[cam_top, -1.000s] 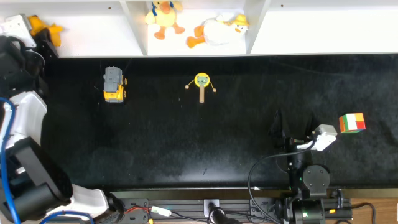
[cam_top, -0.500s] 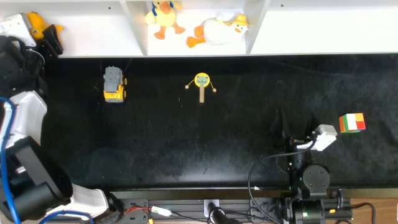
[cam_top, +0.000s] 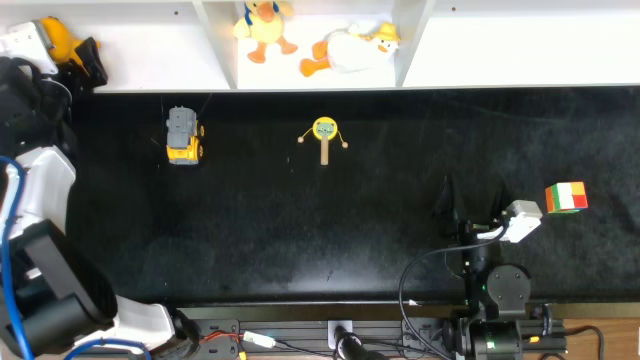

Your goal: Store Toys

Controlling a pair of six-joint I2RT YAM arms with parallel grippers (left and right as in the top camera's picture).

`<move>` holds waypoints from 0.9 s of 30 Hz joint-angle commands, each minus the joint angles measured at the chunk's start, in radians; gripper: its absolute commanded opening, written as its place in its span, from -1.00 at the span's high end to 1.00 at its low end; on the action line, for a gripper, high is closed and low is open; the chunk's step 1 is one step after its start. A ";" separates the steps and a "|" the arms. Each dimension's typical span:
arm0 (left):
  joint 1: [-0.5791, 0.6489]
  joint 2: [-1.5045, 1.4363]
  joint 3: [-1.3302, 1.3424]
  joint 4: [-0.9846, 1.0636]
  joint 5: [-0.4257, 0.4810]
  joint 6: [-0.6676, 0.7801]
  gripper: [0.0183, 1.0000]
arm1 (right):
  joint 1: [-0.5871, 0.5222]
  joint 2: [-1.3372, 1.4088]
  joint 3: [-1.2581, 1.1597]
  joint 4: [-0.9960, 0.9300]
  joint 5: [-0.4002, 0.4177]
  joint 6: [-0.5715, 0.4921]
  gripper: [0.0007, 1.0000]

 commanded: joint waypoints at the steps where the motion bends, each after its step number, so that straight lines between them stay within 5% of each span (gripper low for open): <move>1: 0.000 -0.128 0.023 -0.119 -0.029 0.046 -1.00 | 0.006 -0.008 -0.014 0.005 0.008 0.004 -0.99; 8: -0.001 -0.382 0.023 -0.462 -0.128 0.158 -1.00 | 0.006 -0.008 -0.014 0.005 0.008 0.004 -0.99; 17: -0.039 -0.560 0.021 -0.889 -0.031 0.259 -0.99 | 0.006 -0.008 -0.014 0.005 0.008 0.004 -0.99; 27: -0.329 -0.405 -0.014 -0.889 -0.259 0.182 -1.00 | 0.006 -0.008 -0.014 0.005 0.008 0.004 -0.99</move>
